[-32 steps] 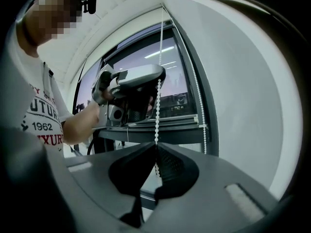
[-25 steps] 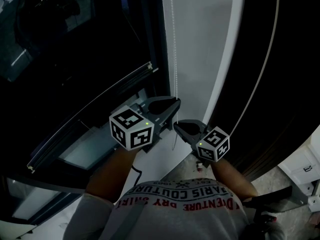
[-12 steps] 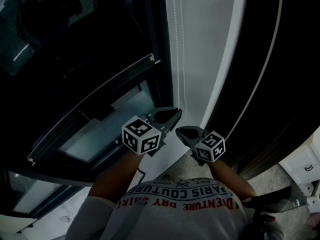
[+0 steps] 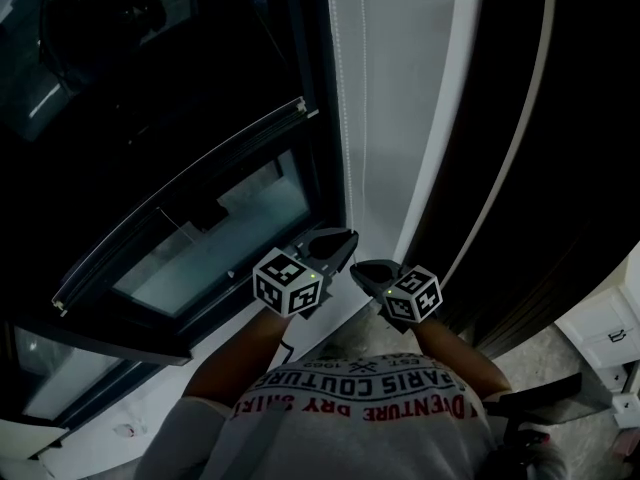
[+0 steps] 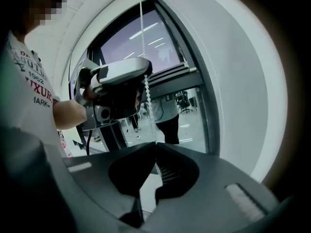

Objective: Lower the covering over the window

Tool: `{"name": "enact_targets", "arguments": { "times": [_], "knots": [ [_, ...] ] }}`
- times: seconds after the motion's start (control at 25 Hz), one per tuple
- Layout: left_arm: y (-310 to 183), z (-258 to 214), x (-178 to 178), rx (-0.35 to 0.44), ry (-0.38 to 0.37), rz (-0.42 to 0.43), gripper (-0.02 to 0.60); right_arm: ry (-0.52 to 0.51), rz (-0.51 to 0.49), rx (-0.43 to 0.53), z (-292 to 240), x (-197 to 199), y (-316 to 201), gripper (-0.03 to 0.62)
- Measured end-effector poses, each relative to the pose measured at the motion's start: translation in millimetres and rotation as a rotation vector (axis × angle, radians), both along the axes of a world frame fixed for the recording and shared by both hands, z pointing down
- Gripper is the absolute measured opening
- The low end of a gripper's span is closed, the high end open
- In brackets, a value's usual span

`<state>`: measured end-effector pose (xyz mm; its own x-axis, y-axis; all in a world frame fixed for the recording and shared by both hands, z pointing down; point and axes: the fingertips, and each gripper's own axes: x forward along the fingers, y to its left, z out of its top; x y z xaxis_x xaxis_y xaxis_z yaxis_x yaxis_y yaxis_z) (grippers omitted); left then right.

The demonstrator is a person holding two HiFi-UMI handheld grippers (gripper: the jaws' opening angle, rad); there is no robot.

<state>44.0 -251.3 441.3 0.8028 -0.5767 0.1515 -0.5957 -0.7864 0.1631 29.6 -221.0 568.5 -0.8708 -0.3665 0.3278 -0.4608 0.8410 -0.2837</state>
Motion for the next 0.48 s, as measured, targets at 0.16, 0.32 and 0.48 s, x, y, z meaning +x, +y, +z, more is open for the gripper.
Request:
{"name": "enact_targets", "arguments": {
  "times": [0.16, 0.32, 0.48],
  "knots": [
    [6, 27, 4, -0.020, -0.043, 0.002, 0.006, 0.044, -0.021, -0.030, 26, 0, 8, 0.008],
    [12, 41, 3, -0.036, -0.022, -0.004, 0.006, 0.073, -0.047, -0.069, 38, 7, 20, 0.011],
    [8, 41, 1, -0.029, -0.040, -0.001, 0.006, 0.139, -0.094, -0.023, 27, 15, 18, 0.017]
  ]
}}
